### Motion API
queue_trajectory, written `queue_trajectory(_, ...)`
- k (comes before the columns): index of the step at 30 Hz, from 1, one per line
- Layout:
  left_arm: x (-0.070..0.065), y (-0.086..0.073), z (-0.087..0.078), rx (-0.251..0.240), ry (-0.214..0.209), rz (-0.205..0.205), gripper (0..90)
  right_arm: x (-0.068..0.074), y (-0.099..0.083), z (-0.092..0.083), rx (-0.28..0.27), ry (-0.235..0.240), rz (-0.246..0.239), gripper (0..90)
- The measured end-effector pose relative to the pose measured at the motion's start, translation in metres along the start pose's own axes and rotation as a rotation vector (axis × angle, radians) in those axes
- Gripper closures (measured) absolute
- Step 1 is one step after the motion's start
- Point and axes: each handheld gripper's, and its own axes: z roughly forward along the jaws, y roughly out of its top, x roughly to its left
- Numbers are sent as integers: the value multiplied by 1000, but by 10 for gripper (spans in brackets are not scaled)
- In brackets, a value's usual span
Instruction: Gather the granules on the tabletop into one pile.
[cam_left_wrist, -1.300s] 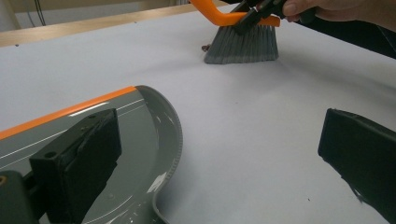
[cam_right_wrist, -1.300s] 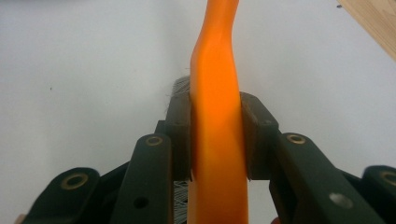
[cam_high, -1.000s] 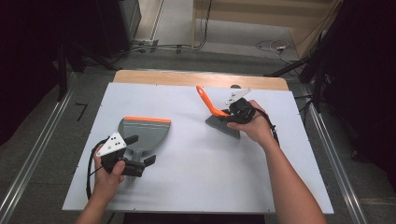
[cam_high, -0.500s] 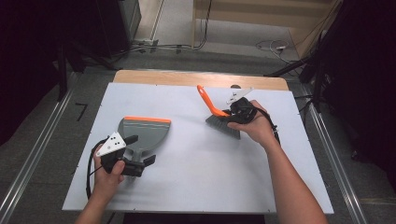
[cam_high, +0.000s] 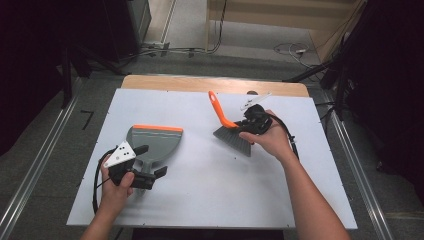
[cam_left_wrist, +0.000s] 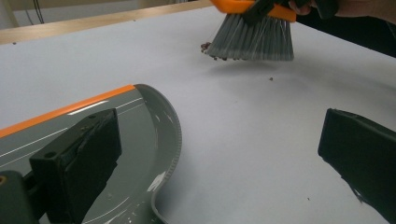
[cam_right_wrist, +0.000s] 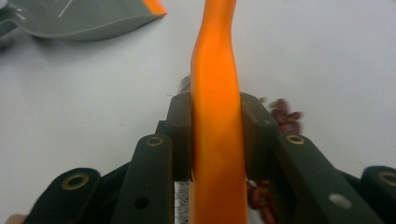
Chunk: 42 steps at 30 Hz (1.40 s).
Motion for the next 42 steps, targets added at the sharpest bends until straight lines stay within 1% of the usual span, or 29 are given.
queue_trajectory(1, 0, 0, 0, 0, 2, -1, 0, 2, 0, 5, 18, 14, 6, 677)
queue_trajectory(2, 0, 0, 0, 0, 2, 0, 0, 3, -1, 11, 38, 22, 1, 677)
queue_trajectory(3, 0, 0, 0, -1, 2, 1, 0, 3, -2, 16, 60, 15, -4, 677)
queue_trajectory(4, 0, 0, 0, -1, 2, 1, 0, 3, -2, 18, 63, -6, -1, 676)
queue_trajectory(6, 0, 0, -1, 0, 3, -2, 0, -4, -3, 18, 46, -19, 30, 676)
queue_trajectory(8, 1, 0, -1, -3, 5, -1, 0, -8, -4, 17, 42, -67, 42, 675)
queue_trajectory(9, 1, 0, -1, -2, 4, 1, 0, -10, -4, 16, 35, -80, 55, 675)
queue_trajectory(10, 1, 0, -2, -3, 3, -1, 0, -10, -4, 14, 30, -112, 60, 676)
queue_trajectory(11, 1, 0, -2, -4, 3, -2, 0, -10, -3, 12, 30, -158, 62, 677)
queue_trajectory(13, 2, 0, -1, -2, 2, -1, 0, -9, -2, 7, 15, -180, 49, 678)
queue_trajectory(15, 1, 0, -1, -1, 5, 1, 0, -6, -1, 1, -10, -159, 60, 678)
queue_trajectory(17, 1, 0, -1, 0, 5, -1, 0, 1, 0, -7, -32, -108, 76, 678)
queue_trajectory(18, 1, 0, -1, 0, 5, 0, 0, 7, 0, -10, -41, -64, 69, 678)
queue_trajectory(19, 1, 0, -1, 1, 4, 0, 0, 11, 0, -11, -44, -40, 61, 678)
queue_trajectory(20, 1, 0, 0, 1, 3, 3, 0, 18, -1, -11, -41, -20, 52, 678)
queue_trajectory(21, 0, 0, 0, 0, 3, 1, 0, 26, -2, -9, -28, -10, 41, 678)
queue_trajectory(23, 0, 0, 0, 1, 1, -1, 0, 36, -6, -2, -1, 3, 25, 678)
queue_trajectory(25, -1, 0, 0, 4, 3, 2, 0, 40, -11, 9, 46, 28, 17, 678)
queue_trajectory(27, -2, 0, 0, 2, 2, 2, 0, 38, -14, 16, 65, -3, 4, 677)
queue_trajectory(29, -2, 0, 0, 0, 0, 3, 0, 26, -15, 16, 36, -25, 21, 676)
queue_trajectory(31, -2, 0, 0, 3, 4, 7, 0, 18, -15, 13, -2, -116, 31, 678)
queue_trajectory(32, -1, 0, 0, 1, 3, 4, 0, 15, -14, 9, -20, -140, 37, 679)
queue_trajectory(33, 0, 0, -1, 0, 4, 3, 0, 12, -14, 6, -36, -150, 40, 679)
queue_trajectory(34, 0, 0, -1, 2, 7, 0, 0, 9, -13, 0, -61, -154, 55, 679)
queue_trajectory(35, 1, 0, -1, 1, 6, -3, 0, 8, -12, -4, -73, -156, 58, 679)
queue_trajectory(37, 2, -1, 0, -1, 5, -4, 0, 7, -9, -11, -84, -158, 51, 679)
queue_trajectory(39, 1, 0, 0, 2, 5, -2, 0, 8, -7, -16, -84, -157, 41, 679)
queue_trajectory(42, 0, 0, 0, 2, 1, 0, 0, 9, -7, -14, -72, -131, 40, 679)
